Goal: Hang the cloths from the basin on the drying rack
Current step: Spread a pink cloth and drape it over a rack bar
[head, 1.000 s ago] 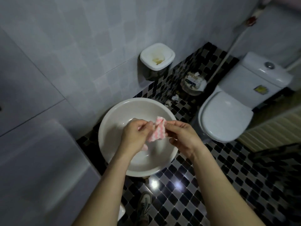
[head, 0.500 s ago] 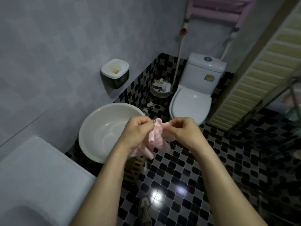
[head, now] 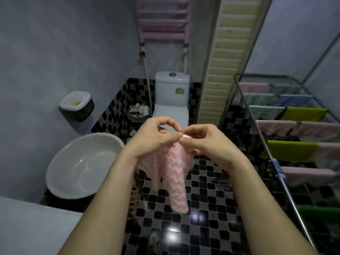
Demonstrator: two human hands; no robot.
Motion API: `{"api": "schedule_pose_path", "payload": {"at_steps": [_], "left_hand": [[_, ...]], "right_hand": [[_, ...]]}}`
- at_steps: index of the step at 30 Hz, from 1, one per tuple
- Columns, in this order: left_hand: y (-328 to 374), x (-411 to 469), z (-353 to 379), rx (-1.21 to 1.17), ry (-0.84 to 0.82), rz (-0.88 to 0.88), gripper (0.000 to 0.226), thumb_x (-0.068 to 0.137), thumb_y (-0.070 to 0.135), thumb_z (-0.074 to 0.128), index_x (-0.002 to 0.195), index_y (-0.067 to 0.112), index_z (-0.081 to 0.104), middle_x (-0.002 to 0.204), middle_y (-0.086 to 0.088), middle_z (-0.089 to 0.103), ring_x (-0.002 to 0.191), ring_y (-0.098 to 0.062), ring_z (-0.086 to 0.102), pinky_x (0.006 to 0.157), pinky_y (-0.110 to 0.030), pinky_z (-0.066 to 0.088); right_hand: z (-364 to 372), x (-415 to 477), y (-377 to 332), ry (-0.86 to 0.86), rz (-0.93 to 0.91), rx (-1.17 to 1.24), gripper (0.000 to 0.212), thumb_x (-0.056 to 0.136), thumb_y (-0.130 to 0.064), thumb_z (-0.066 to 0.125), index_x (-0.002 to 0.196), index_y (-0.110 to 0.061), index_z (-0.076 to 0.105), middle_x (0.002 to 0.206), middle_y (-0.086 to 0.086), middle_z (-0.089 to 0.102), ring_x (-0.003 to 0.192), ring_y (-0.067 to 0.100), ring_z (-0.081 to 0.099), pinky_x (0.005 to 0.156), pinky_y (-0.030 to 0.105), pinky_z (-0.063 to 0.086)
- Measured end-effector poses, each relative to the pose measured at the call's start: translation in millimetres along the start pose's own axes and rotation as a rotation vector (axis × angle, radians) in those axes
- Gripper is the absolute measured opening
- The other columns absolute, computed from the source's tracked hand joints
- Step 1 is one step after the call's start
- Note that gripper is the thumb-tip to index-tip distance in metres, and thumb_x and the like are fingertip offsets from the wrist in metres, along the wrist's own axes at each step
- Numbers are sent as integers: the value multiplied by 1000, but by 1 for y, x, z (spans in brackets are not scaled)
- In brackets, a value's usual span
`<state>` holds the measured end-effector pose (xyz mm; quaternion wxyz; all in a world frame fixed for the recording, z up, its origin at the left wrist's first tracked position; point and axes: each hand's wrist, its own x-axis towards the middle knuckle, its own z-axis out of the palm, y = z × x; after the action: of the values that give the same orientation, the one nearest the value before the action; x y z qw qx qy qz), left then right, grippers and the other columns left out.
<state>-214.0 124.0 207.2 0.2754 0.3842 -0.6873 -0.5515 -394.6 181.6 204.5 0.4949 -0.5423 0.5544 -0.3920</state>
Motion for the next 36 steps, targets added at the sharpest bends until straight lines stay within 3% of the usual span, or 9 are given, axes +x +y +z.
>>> {"api": "schedule_pose_path", "payload": {"at_steps": [5, 9, 12, 15, 19, 25, 29, 33, 36], "left_hand": [[18, 7, 27, -46, -109, 15, 37, 73, 17, 81, 107, 18, 67, 85, -12, 73, 81, -19, 68, 86, -36, 52], [29, 21, 48, -111, -185, 76, 29, 80, -3, 72, 107, 5, 66, 81, -8, 72, 75, -13, 67, 72, -23, 53], [35, 30, 69, -200, -272, 126, 24, 78, -7, 71, 100, 3, 67, 81, -13, 71, 78, -21, 69, 72, -28, 56], [33, 39, 87, -238, -343, 150, 22, 77, -7, 72, 91, 10, 69, 78, -12, 71, 76, -23, 71, 70, -30, 56], [23, 51, 95, -121, -474, 168, 30, 76, -7, 74, 95, 17, 70, 86, -10, 72, 84, -19, 69, 77, -36, 56], [21, 46, 121, 423, -787, 261, 18, 82, 37, 73, 95, 25, 72, 89, 5, 71, 84, -8, 65, 77, -32, 56], [23, 37, 149, 348, -845, 293, 22, 85, 36, 70, 79, 15, 71, 71, 0, 68, 63, -7, 59, 61, -27, 47], [33, 17, 184, 114, -1022, 210, 11, 88, 18, 69, 89, 8, 72, 79, -3, 72, 72, -10, 64, 67, -23, 51], [38, 5, 200, -65, -1054, 145, 14, 90, 5, 63, 98, 7, 74, 92, -13, 74, 83, -19, 69, 77, -29, 56]], "right_hand": [[-29, -34, 6, 265, -38, -130, 8, 86, -21, 70, 87, -16, 76, 80, -1, 74, 74, 4, 65, 69, 23, 50], [-45, -55, 12, 326, -33, -73, 28, 84, -23, 73, 111, -18, 72, 104, -6, 73, 100, 1, 66, 93, 25, 51], [-44, -65, 12, 260, -59, -87, 43, 84, -22, 74, 126, -25, 64, 117, -10, 70, 111, -1, 61, 97, 21, 48], [-38, -73, 16, 351, 13, -102, 27, 84, -8, 67, 105, -23, 74, 102, -2, 75, 103, 8, 66, 90, 25, 53], [-36, -94, 23, 503, 188, -218, 11, 85, -19, 68, 79, -13, 76, 76, 0, 73, 78, 6, 65, 79, 27, 48], [-40, -141, 30, 682, 308, -439, 19, 83, -35, 72, 75, -17, 72, 69, -11, 66, 70, -7, 56, 63, 17, 41], [-36, -178, 41, 797, 309, -288, 18, 87, -25, 69, 77, -11, 71, 68, -10, 63, 67, -5, 55, 71, 20, 41], [-25, -223, 47, 953, 236, -66, 11, 87, -17, 69, 83, -7, 67, 75, -5, 63, 73, 0, 57, 72, 15, 44], [-19, -239, 45, 898, 191, 151, 20, 86, -11, 69, 106, -6, 66, 95, 7, 69, 90, 11, 66, 82, 20, 51]]}}
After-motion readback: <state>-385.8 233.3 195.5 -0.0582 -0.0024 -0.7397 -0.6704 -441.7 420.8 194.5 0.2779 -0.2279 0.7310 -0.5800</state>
